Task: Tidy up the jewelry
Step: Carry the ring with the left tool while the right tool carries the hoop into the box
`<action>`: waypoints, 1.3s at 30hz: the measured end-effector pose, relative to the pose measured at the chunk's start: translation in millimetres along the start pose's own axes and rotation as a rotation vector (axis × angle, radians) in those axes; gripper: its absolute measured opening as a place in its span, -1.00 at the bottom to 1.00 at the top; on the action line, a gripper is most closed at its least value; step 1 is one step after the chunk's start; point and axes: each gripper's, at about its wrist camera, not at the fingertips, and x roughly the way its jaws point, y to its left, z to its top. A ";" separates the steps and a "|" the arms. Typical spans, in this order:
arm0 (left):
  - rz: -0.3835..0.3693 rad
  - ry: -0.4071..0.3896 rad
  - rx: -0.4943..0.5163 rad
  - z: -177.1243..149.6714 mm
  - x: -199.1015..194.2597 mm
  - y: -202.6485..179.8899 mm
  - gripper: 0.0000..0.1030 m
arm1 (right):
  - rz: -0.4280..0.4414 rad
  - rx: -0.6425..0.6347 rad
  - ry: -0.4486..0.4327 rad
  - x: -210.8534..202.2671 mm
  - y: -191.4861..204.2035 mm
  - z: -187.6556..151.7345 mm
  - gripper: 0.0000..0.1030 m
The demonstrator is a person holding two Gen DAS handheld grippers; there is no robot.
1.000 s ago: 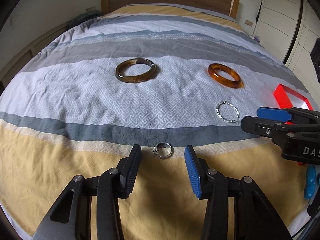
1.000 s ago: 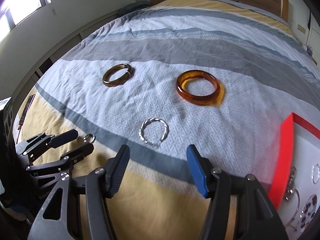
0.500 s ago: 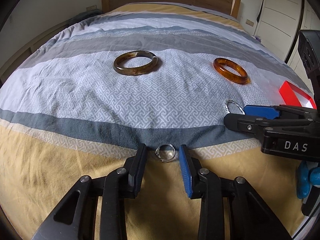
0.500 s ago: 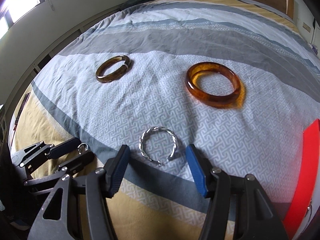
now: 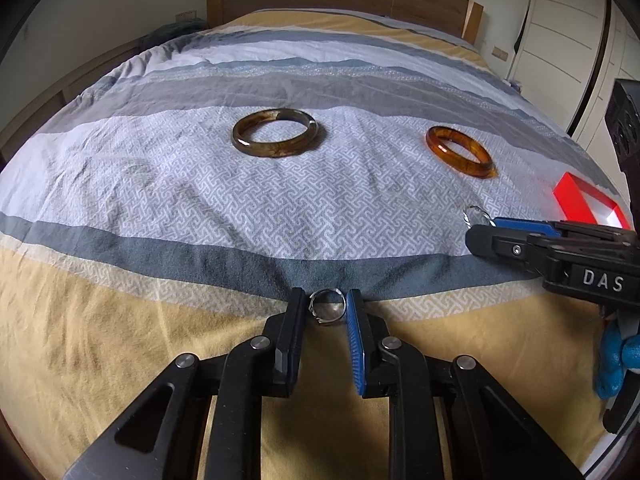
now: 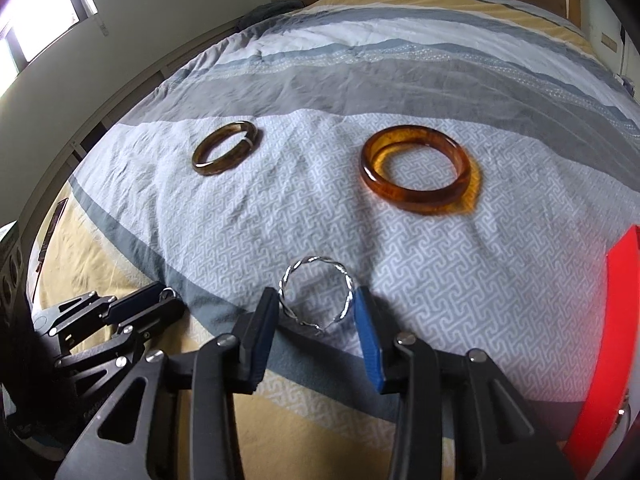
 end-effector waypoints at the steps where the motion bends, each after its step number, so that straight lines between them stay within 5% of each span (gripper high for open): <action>1: 0.000 0.000 -0.001 0.0 -1.8 -0.6 -0.61 | 0.002 0.000 -0.003 -3.1 0.6 -0.5 -0.29; 17: -0.048 -0.052 0.038 9.0 -60.3 -42.7 -0.61 | -0.039 0.049 -0.100 -103.3 -11.4 -27.3 -0.29; 30: -0.239 -0.063 0.198 40.7 -67.6 -189.2 -0.61 | -0.216 0.185 -0.160 -206.1 -125.3 -78.8 -0.29; 39: -0.299 -0.005 0.288 73.4 -16.4 -283.8 -0.61 | -0.263 0.204 -0.122 -204.9 -208.4 -65.2 -0.29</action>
